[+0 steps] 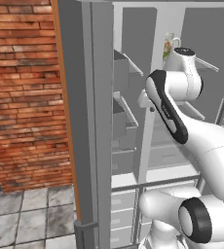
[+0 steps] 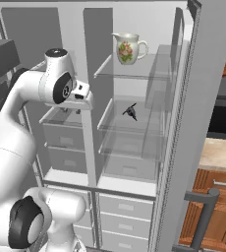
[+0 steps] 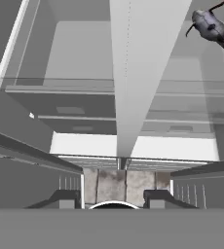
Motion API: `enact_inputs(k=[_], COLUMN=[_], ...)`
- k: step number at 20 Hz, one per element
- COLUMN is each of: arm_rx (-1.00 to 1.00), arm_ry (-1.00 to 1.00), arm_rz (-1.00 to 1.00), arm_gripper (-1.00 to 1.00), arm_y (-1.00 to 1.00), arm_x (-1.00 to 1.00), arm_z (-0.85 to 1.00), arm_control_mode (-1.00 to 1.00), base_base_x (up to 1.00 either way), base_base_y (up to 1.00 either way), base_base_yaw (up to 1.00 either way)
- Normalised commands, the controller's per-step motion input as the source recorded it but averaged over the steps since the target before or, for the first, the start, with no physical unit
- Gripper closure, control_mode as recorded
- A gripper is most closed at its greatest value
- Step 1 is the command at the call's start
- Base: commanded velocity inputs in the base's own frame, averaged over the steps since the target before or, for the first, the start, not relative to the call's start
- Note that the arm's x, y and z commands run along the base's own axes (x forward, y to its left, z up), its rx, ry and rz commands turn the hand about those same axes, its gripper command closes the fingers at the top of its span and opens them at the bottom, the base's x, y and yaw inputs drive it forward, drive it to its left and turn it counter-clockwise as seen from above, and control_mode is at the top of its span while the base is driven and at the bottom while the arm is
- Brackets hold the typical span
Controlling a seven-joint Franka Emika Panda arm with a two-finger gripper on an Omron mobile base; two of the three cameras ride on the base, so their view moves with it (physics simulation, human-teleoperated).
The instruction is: There's a fish in the fridge that needs to be moved to the freezer for freezing. Pick up the fish from the fridge, place it on any shelf in the freezer, and close the fridge and freezer doors when done.
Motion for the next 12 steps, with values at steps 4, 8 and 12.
enact_inputs(k=[4, 8, 12], arm_rx=[0.0, -0.01, -0.02], arm_ry=[0.0, 0.0, 0.0], arm_rz=[0.01, 0.0, 0.0], arm_gripper=[-1.0, -1.0, -1.0], arm_y=[0.0, 0.0, 0.0], arm_x=[-0.24, -0.57, -0.34], arm_z=[0.0, -0.08, -0.25], arm_control_mode=[-1.0, -1.0, -1.0], base_base_x=[0.0, 0.0, 0.0], base_base_y=[0.0, 0.0, 0.0], base_base_yaw=[0.0, 0.0, 0.0])
